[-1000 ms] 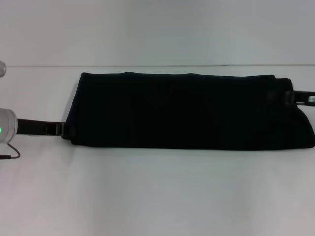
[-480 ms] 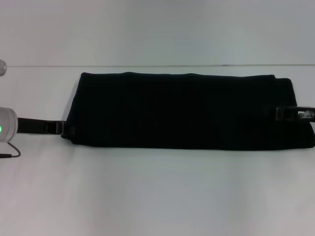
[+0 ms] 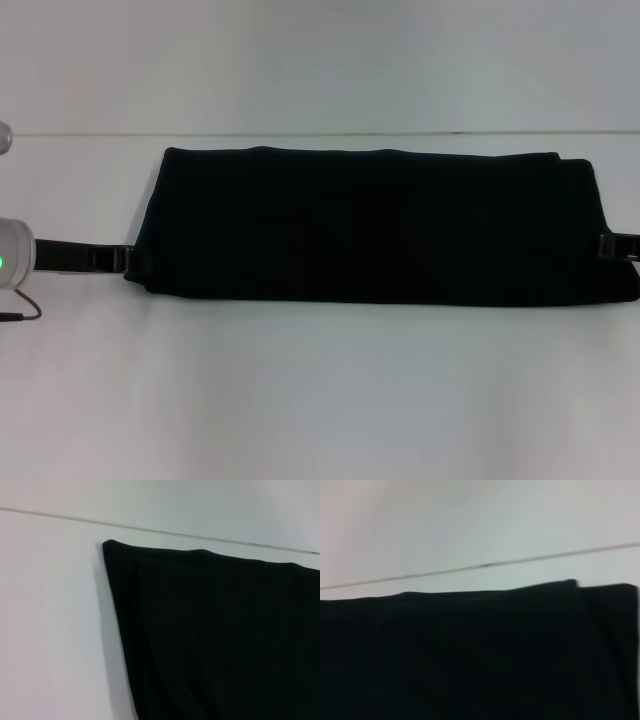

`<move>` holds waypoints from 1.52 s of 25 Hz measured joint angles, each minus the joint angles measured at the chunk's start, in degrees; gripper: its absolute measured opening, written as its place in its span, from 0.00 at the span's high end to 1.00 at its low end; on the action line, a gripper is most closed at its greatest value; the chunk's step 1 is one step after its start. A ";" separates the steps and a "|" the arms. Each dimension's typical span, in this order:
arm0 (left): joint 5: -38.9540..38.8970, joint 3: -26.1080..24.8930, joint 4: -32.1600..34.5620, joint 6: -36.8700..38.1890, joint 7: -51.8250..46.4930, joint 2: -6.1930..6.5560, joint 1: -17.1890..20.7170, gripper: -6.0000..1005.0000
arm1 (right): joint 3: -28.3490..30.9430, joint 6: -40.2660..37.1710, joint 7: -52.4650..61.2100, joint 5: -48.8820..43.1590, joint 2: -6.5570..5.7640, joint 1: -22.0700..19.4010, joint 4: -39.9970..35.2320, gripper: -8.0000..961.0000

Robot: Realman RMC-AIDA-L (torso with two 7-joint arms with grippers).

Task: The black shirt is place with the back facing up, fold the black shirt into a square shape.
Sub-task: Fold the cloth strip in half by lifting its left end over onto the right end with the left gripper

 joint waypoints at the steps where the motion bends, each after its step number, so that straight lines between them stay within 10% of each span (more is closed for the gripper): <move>1: 0.00 -0.02 0.00 0.01 -0.02 0.00 0.00 0.88 | 0.08 0.19 0.31 0.00 -0.10 -0.31 -0.18 0.95; 24: -0.19 -0.18 1.59 1.19 -1.89 0.20 -0.03 0.84 | 10.31 -14.20 -4.96 5.96 0.13 -2.95 -6.20 0.85; 29: 0.43 -0.25 6.29 1.22 -5.05 0.67 1.59 0.83 | 10.36 -16.81 -6.42 7.54 0.12 -2.88 -6.28 0.71; 38: 0.51 -5.18 10.11 17.81 -8.64 2.41 2.72 0.45 | 10.12 -23.11 -7.09 7.90 -0.85 -2.06 -6.28 0.34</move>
